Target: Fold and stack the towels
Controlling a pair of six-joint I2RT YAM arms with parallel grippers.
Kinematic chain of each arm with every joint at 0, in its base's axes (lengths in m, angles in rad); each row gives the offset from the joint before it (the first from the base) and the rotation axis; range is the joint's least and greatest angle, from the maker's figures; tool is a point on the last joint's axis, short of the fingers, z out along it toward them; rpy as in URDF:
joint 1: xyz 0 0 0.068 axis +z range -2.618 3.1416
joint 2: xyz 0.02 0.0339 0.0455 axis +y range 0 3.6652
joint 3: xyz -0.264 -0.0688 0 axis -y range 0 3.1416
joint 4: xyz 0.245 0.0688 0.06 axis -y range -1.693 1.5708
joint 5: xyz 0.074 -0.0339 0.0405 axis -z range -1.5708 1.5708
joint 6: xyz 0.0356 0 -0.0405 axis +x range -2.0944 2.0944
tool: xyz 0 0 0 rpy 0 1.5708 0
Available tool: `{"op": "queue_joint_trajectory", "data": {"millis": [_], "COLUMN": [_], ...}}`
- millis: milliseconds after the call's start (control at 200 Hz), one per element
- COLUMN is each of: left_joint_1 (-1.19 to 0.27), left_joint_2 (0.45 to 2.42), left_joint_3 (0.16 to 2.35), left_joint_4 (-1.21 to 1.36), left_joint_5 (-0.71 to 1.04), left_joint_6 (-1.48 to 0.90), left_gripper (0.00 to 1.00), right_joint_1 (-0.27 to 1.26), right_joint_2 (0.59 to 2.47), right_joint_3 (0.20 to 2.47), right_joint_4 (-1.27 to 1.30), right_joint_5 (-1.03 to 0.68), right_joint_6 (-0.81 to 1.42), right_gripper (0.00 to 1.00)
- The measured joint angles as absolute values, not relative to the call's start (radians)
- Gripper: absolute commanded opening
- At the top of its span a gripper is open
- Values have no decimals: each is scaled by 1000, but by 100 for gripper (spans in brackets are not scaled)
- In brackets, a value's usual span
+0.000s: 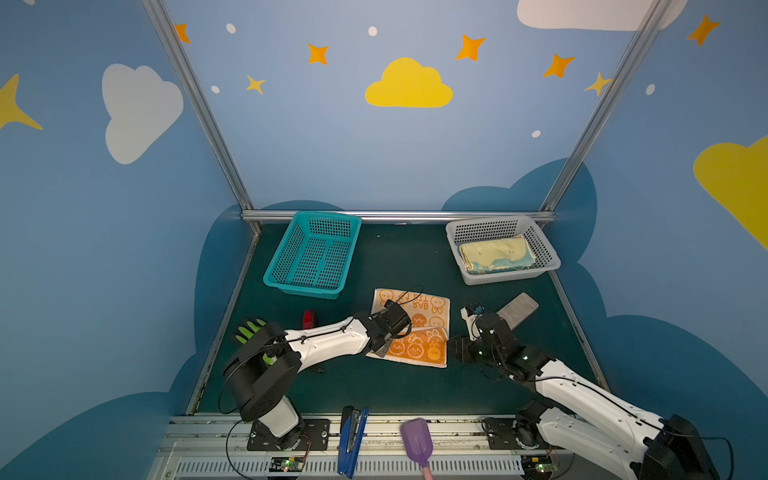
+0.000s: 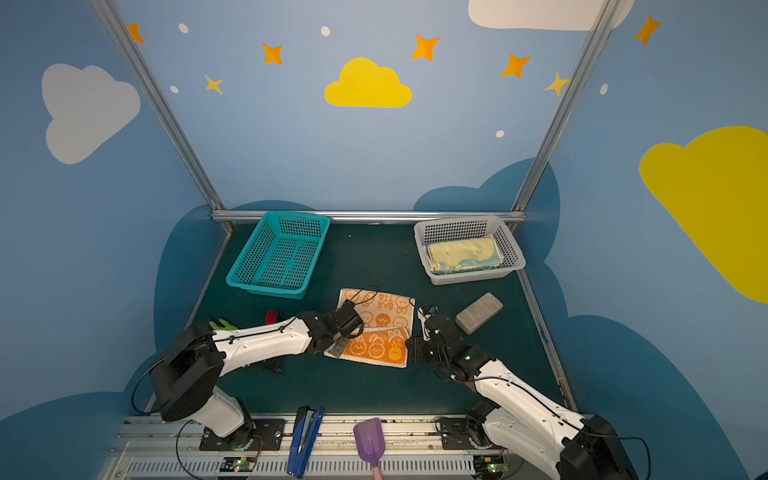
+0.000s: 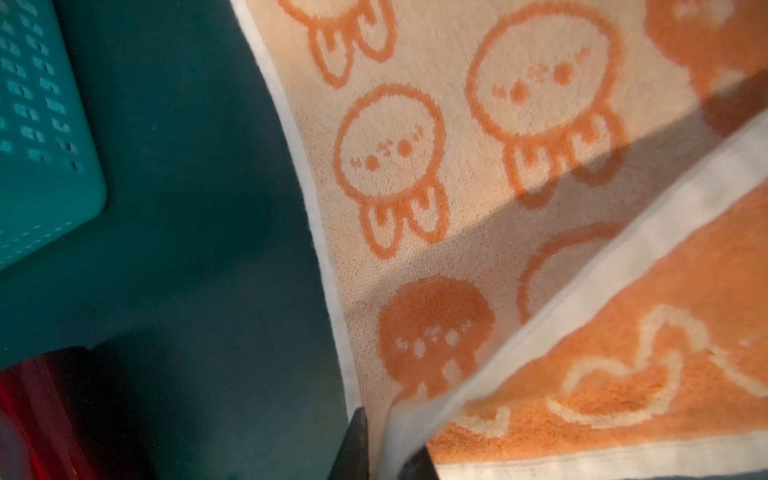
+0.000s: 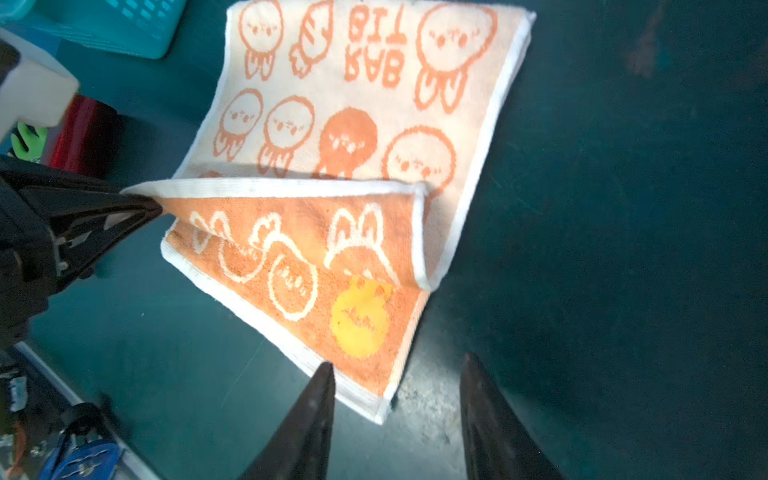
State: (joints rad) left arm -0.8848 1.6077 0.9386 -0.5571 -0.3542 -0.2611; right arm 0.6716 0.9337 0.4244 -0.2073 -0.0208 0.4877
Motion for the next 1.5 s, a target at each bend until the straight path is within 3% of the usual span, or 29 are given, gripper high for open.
{"op": "queue_joint_trajectory", "data": {"millis": [80, 305, 621, 916, 1502], "left_joint_1": [-885, -885, -885, -880, -830], "left_joint_2": [1605, 1584, 1542, 1465, 1397], "left_joint_3": [935, 923, 905, 890, 863], "left_joint_4": [-553, -535, -535, -526, -496], "left_joint_5": [-354, -345, -328, -326, -292], "left_joint_6": [-269, -286, -308, -325, -337], "left_gripper": [37, 50, 54, 62, 64], "right_joint_1": [672, 671, 630, 583, 614], "right_joint_2": [950, 1074, 1291, 1500, 1483], "right_joint_3": [422, 522, 590, 767, 690], "right_joint_4": [-170, -157, -91, -157, -168], "right_joint_5": [-6, 37, 11, -139, -219], "right_joint_6": [466, 445, 420, 404, 408], "right_gripper": [50, 51, 52, 51, 50]}}
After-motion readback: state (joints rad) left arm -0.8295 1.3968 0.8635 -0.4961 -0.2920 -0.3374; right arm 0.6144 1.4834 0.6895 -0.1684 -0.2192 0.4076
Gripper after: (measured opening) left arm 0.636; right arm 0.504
